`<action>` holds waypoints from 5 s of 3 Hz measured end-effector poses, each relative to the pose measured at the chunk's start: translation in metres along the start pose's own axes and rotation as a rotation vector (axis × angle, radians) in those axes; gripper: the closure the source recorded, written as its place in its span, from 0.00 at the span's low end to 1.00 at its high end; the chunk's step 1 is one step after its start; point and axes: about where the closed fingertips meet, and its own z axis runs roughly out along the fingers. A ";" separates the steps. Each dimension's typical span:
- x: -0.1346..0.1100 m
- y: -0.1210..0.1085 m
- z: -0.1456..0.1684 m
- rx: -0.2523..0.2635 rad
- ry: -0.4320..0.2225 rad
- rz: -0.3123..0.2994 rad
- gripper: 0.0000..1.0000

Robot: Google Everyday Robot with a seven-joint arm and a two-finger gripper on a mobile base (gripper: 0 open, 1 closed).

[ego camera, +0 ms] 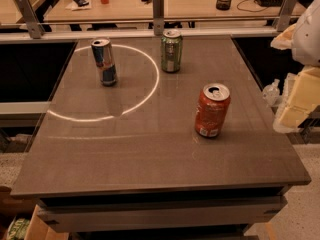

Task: Knock coke can over

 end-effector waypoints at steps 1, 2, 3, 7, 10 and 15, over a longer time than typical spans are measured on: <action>0.000 0.000 0.000 0.000 0.000 0.000 0.00; 0.003 -0.001 0.000 0.014 -0.029 0.025 0.00; 0.033 0.006 0.007 0.024 -0.103 0.192 0.00; 0.049 0.042 0.043 -0.007 -0.870 0.166 0.00; 0.023 0.048 0.046 0.005 -1.035 0.040 0.00; -0.080 0.024 0.122 -0.201 -1.248 0.094 0.00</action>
Offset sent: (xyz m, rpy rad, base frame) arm 0.0017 -0.0105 -0.0073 0.0770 -0.0214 -0.0465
